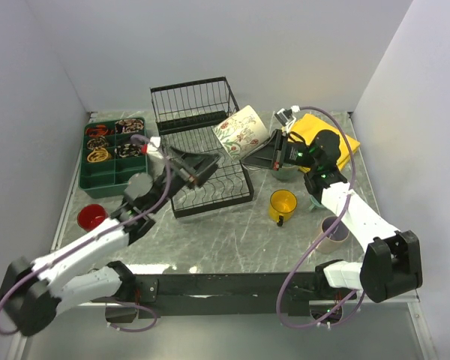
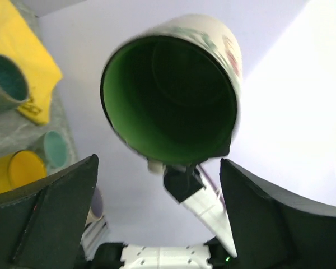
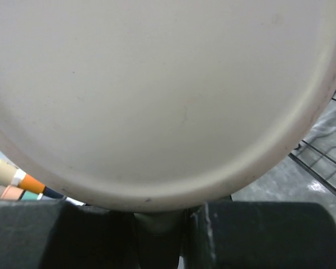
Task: Load the cups into the dish rack
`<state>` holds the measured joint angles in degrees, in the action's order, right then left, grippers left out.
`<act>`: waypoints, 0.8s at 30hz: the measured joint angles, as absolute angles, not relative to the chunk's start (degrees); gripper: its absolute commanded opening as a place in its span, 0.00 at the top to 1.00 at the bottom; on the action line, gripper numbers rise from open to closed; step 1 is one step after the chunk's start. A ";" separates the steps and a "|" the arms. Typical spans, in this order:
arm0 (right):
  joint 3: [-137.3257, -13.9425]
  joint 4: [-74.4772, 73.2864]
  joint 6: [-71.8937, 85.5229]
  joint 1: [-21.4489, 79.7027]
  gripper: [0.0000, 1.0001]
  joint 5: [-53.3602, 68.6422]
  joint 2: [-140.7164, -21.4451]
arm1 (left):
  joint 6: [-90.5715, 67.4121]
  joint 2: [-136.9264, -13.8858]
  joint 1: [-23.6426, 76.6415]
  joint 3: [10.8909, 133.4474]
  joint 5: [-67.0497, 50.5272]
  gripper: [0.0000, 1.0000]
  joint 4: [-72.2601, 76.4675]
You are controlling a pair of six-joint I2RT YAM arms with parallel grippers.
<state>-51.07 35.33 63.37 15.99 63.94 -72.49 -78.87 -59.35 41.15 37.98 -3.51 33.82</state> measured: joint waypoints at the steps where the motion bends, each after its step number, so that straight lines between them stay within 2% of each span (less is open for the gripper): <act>1: -51.07 34.37 62.61 15.97 1.00 63.75 -72.49 | -78.39 -57.06 40.93 36.84 -3.44 0.04 32.27; 7: -51.37 24.43 52.82 16.05 1.00 61.28 -72.49 | -73.84 -41.17 39.40 30.74 -1.89 0.01 17.98; 12: -52.69 13.45 40.05 18.04 1.00 55.66 -72.88 | -69.82 -33.10 39.18 30.46 1.34 0.01 8.49; 24: -55.27 2.79 13.69 26.24 1.00 38.54 -79.20 | -64.88 -28.42 39.07 30.52 3.55 0.01 -3.66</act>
